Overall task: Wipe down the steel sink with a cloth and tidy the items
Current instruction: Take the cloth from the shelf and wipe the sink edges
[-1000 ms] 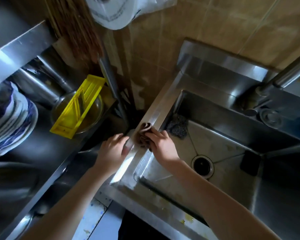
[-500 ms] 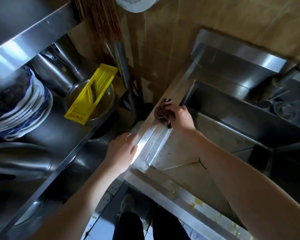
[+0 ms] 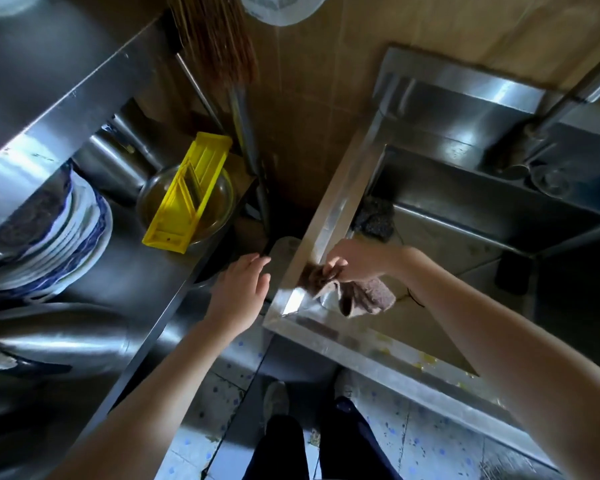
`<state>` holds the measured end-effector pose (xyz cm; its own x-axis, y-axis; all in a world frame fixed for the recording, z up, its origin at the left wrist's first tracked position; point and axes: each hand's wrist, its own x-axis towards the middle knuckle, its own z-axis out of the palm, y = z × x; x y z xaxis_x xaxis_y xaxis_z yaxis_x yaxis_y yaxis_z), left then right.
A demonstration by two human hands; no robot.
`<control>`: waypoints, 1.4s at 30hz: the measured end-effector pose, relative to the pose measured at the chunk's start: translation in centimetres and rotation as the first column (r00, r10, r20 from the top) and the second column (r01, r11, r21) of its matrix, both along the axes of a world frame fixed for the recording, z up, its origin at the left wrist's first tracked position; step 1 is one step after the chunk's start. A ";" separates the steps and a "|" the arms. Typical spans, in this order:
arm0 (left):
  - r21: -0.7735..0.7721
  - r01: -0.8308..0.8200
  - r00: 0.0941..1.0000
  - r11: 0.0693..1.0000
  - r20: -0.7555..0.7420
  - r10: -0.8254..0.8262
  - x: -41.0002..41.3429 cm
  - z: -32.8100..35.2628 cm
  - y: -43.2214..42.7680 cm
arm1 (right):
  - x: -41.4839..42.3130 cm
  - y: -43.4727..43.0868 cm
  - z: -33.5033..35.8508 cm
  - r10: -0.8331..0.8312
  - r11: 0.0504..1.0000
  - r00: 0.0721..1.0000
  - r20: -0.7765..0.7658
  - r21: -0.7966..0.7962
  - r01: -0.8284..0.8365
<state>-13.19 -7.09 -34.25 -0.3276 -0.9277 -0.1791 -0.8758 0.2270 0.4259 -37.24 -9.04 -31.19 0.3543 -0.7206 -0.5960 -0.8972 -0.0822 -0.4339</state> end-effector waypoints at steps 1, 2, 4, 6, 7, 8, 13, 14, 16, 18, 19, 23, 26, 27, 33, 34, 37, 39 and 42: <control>0.003 0.014 1.000 1.000 0.002 -0.014 0.0 0.0 0.0 | 0.1 -0.1 0.5 0.049 0.996 0.997 -0.052 0.071 -0.046; 0.006 0.029 1.000 1.000 0.001 -0.029 0.0 -0.1 0.0 | 0.4 0.0 0.7 0.072 0.988 0.993 -0.091 0.141 -0.059; 0.009 0.058 0.998 0.998 -0.003 -0.058 0.1 -0.3 -0.1 | 0.8 1.0 0.7 0.030 0.963 0.991 -0.129 0.269 0.006; 0.011 0.099 0.995 0.995 -0.023 -0.098 0.3 -0.5 0.0 | 1.2 2.6 0.3 -0.128 0.930 0.983 -0.131 0.328 0.165; 0.013 0.123 0.992 0.992 -0.039 -0.123 0.3 -0.5 0.1 | 1.5 3.5 0.0 -0.215 0.920 0.967 -0.137 0.303 0.248; 0.012 0.147 0.988 0.989 -0.056 -0.147 0.3 -0.6 0.2 | 1.8 4.3 -0.3 -0.293 0.916 0.943 -0.156 0.238 0.324; 0.016 0.258 0.962 0.966 -0.096 -0.255 -0.2 -1.1 0.8 | 5.0 9.9 -1.7 -0.732 0.678 0.681 0.030 -0.078 0.731; 0.019 0.277 0.957 0.961 -0.093 -0.274 -0.3 -1.2 0.9 | 5.8 10.9 -1.7 -0.743 0.654 0.666 0.065 -0.137 0.744; 0.026 0.308 0.949 0.951 -0.076 -0.305 -0.6 -1.3 1.1 | 7.2 12.4 -2.0 -0.735 0.632 0.669 0.110 -0.245 0.735; 0.027 0.336 0.941 0.941 -0.053 -0.335 -0.6 -1.5 1.1 | 8.3 13.2 -2.4 -0.722 0.621 0.673 0.158 -0.281 0.732; 0.021 0.346 0.938 0.938 -0.043 -0.345 -0.5 -1.5 1.1 | 8.8 13.4 -2.6 -0.710 0.629 0.686 0.163 -0.291 0.720; 0.005 0.361 0.933 0.933 -0.016 -0.361 -0.2 -1.7 1.0 | 10.0 13.7 -3.1 -0.674 0.669 0.735 0.074 -0.360 0.650; -0.034 0.384 0.923 0.923 -0.020 -0.384 -0.4 -1.9 1.1 | 9.7 14.7 -3.2 -0.700 0.642 0.714 0.027 -0.414 0.645; -0.040 0.397 0.916 0.917 -0.034 -0.399 -0.6 -2.0 1.2 | 9.3 15.3 -3.4 -0.723 0.614 0.690 0.033 -0.428 0.663; 0.049 0.516 0.854 0.855 -0.102 -0.510 -2.9 -3.3 3.0 | 5.4 19.9 -3.5 -0.850 0.448 0.526 0.023 -0.493 0.746; 0.077 0.522 0.851 0.850 -0.113 -0.512 -3.2 -3.6 3.3 | 4.9 20.6 -3.3 -0.862 0.428 0.507 0.017 -0.513 0.744; 0.109 0.537 0.841 0.836 -0.141 -0.522 -4.0 -4.0 4.2 | 4.3 22.6 -3.0 -0.878 0.371 0.478 0.037 -0.577 0.727; 0.117 0.529 0.846 0.840 -0.143 -0.513 -4.4 -4.0 4.6 | 4.5 23.6 -3.1 -0.854 0.361 0.511 0.101 -0.593 0.720; 0.117 0.516 0.855 0.849 -0.135 -0.501 -4.8 -3.8 4.9 | 5.1 24.4 -3.8 -0.806 0.398 0.576 0.140 -0.592 0.701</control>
